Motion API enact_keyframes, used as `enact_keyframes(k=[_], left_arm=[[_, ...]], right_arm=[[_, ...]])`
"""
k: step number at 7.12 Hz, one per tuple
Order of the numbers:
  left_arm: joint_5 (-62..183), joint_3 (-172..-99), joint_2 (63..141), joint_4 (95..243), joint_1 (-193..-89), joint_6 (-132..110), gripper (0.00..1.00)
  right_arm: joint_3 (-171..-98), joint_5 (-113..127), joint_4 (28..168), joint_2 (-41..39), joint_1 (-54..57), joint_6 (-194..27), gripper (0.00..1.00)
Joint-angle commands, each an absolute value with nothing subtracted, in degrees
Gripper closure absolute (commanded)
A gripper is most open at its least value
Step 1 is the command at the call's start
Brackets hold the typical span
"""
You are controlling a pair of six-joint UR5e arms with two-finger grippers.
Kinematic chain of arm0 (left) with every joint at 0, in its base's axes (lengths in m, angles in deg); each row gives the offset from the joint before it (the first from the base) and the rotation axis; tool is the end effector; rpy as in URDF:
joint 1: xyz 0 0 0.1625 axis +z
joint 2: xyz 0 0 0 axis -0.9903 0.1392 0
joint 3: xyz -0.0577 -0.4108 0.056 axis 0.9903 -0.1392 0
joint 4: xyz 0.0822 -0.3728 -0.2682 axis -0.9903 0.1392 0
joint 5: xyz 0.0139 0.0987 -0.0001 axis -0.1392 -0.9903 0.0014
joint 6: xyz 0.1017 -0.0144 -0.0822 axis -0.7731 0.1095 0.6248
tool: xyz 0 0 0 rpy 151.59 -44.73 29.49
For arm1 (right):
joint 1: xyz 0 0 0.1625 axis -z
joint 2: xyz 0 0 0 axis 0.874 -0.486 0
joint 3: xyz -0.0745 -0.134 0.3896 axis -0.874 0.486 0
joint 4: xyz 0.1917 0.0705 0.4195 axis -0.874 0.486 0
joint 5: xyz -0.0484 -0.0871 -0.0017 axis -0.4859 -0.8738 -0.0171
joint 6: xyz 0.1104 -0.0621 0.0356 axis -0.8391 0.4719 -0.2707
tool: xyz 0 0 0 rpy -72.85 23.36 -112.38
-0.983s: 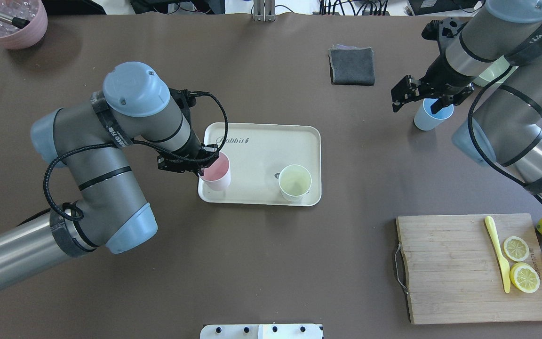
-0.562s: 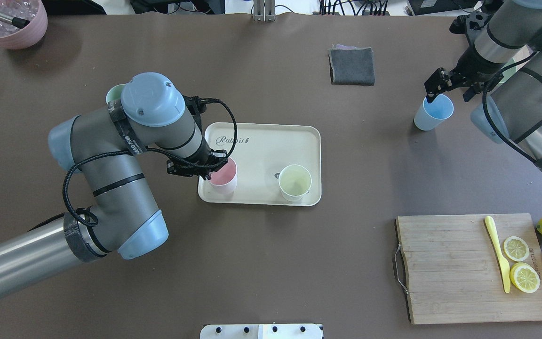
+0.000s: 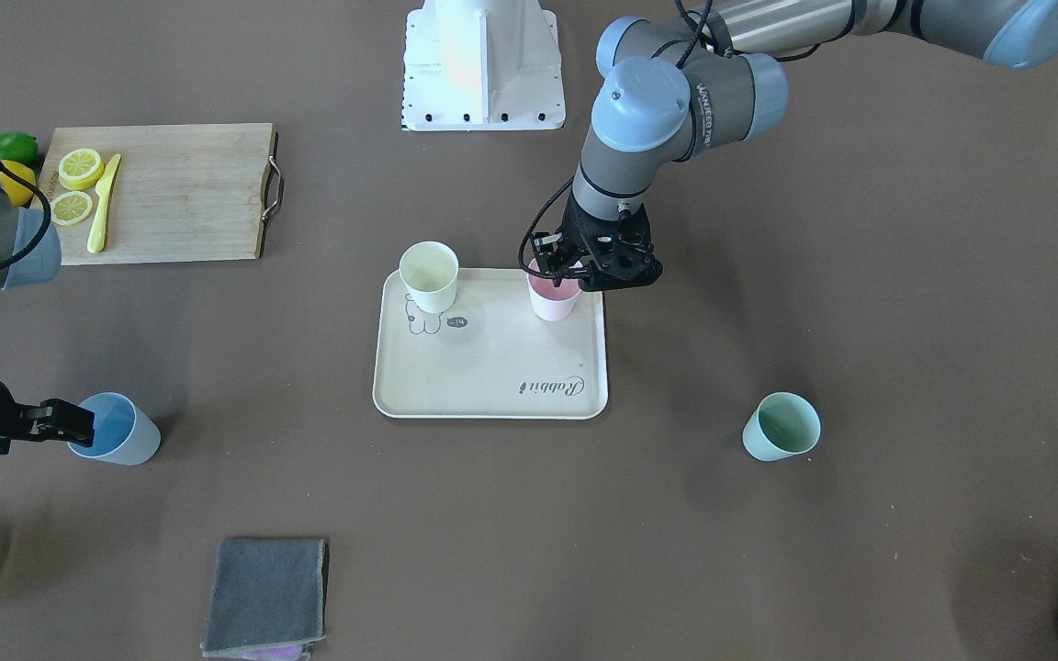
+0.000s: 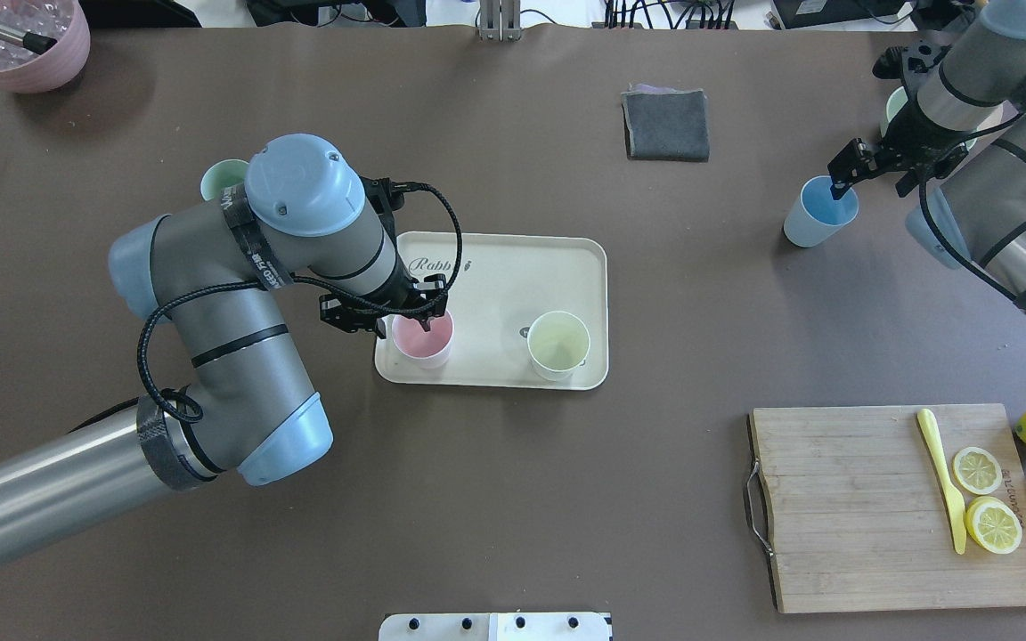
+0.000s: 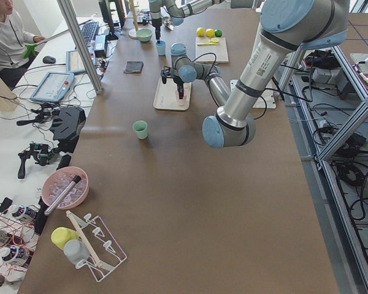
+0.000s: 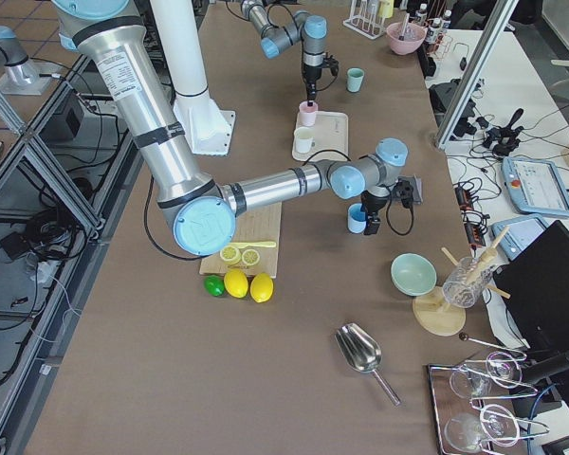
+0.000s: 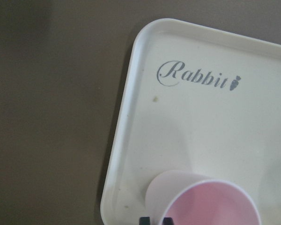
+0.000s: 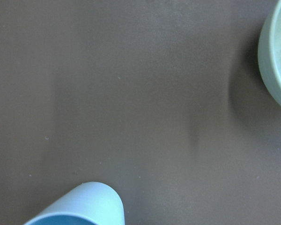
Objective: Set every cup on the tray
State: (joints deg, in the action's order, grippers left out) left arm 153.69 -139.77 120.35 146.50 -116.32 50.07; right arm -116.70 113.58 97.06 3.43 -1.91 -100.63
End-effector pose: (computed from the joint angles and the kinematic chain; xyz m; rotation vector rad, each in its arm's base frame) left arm 0.5663 -0.4807 0.1950 -0.0448 0.8999 -0.1464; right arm -0.2977 -0.6896 0.5179 0.0038 -0.7858 -0.0319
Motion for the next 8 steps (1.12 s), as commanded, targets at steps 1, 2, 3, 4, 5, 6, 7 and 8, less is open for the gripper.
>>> enact_keyframes(k=[1, 2, 3, 4, 5, 6, 7, 8], left_arm=[[154.33, -142.96, 119.50, 143.79, -120.20, 46.98, 0.03], [155.38, -146.99, 117.23, 138.63, -123.63, 38.51, 0.03], [156.52, -150.16, 112.94, 137.36, -127.66, 30.60, 0.03], [157.75, -150.11, 110.12, 137.35, -131.10, 23.82, 0.03], [157.85, -149.15, 107.56, 137.69, -133.13, 17.75, 0.03], [157.85, -147.40, 107.02, 137.96, -135.15, 14.29, 0.03], [157.93, -144.77, 107.01, 139.01, -136.48, 12.78, 0.03], [158.37, -140.66, 107.53, 142.24, -137.88, 12.16, 0.03]], right_arm=[[-119.15, 114.45, 96.12, 3.31, -0.18, -104.66, 1.00], [-121.51, 115.50, 96.29, 3.22, 1.32, -107.62, 1.00], [-124.58, 116.21, 96.30, 3.48, 3.51, -113.57, 1.00], [-126.79, 116.22, 96.56, 4.35, 5.27, -118.50, 1.00], [-127.68, 116.30, 96.82, 7.15, 6.94, -123.77, 1.00], [-127.60, 115.78, 96.82, 10.39, 9.83, -129.39, 1.00], [-127.34, 114.82, 96.82, 13.30, 12.12, -134.06, 1.00], [-126.99, 113.59, 96.82, 16.20, 14.75, -138.46, 1.00]])
